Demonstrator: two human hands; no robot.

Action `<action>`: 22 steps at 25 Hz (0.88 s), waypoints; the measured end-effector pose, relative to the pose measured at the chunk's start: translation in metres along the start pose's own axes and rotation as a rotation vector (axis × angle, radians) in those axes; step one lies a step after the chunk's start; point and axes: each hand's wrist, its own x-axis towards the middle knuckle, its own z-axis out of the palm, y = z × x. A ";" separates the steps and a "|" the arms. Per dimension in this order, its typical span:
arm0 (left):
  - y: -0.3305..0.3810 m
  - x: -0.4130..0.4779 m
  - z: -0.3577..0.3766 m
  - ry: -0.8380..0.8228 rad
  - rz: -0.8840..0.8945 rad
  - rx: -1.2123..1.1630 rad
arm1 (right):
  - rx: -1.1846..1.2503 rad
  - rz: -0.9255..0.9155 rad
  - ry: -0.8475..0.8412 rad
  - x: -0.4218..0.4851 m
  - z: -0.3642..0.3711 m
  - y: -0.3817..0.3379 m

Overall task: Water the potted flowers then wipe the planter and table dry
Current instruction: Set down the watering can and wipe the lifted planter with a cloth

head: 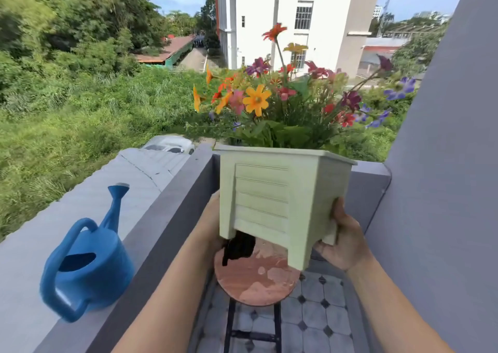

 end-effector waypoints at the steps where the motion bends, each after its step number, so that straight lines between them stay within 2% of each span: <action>1: -0.003 -0.002 0.002 -0.015 -0.034 -0.112 | -0.010 -0.003 -0.008 0.001 0.000 0.001; 3: -0.001 -0.001 0.002 -0.012 0.007 -0.284 | -0.005 -0.006 -0.016 0.002 0.000 0.001; 6: 0.009 0.005 -0.007 0.017 0.287 -0.411 | 0.050 -0.009 -0.001 0.005 -0.005 -0.001; 8: 0.008 0.000 -0.011 0.024 0.531 -0.255 | 0.060 -0.029 0.019 0.006 -0.007 -0.004; 10: 0.004 -0.006 -0.010 0.018 0.676 0.068 | 0.027 -0.038 0.038 0.006 -0.003 -0.008; 11: -0.001 -0.006 -0.011 0.003 0.672 0.149 | 0.007 -0.036 0.035 0.006 0.000 -0.009; 12: -0.003 -0.008 -0.010 -0.009 0.640 0.135 | -0.001 -0.027 0.030 0.005 0.002 -0.008; 15: -0.016 -0.012 -0.012 -0.049 0.516 -0.029 | 0.011 -0.009 0.038 0.004 0.001 -0.002; 18: -0.023 -0.014 -0.019 -0.071 0.384 -0.066 | 0.028 0.002 0.034 0.002 0.001 0.002; 22: -0.028 -0.013 -0.018 0.085 0.376 -0.136 | 0.088 -0.038 0.012 0.003 0.021 -0.001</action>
